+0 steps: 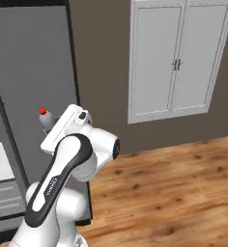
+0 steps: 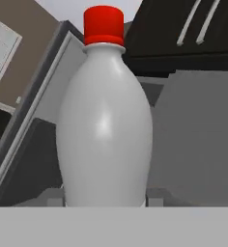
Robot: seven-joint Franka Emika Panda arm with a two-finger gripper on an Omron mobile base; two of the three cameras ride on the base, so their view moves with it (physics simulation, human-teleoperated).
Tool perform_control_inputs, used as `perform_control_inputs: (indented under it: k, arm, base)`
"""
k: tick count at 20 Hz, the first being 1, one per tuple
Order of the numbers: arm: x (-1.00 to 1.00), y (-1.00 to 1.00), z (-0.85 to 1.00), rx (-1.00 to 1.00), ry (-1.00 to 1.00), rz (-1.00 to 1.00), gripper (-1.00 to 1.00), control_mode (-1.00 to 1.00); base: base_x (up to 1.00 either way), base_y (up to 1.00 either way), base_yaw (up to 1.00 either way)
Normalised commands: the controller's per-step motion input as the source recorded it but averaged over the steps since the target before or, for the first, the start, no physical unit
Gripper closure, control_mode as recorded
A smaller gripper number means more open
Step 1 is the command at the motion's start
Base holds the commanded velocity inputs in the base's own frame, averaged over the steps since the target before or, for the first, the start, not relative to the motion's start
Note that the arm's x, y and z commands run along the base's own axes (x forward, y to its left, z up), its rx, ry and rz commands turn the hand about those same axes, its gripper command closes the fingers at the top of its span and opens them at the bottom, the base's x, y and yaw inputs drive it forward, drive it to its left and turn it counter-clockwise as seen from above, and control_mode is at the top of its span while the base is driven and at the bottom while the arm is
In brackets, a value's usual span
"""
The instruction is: Take the bottled waters from the counter and place them in the freezer to freeze. Close the freezer door after placing the bottles.
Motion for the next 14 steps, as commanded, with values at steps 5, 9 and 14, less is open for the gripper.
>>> perform_control_inputs:
  k: [5, 9, 14]
  arm:
    - [0.00, 0.00, 0.00, 0.00, 0.00, 0.00, 1.00, 1.00]
    - [0.00, 0.00, 0.00, 0.00, 0.00, 0.00, 1.00, 1.00]
    - [0.00, 0.00, 0.00, 0.00, 0.00, 0.00, 1.00, 1.00]
  base:
    - [0.00, 0.49, 0.75]
    - [0.01, 0.49, 0.60]
    - [0.24, 0.48, 0.27]
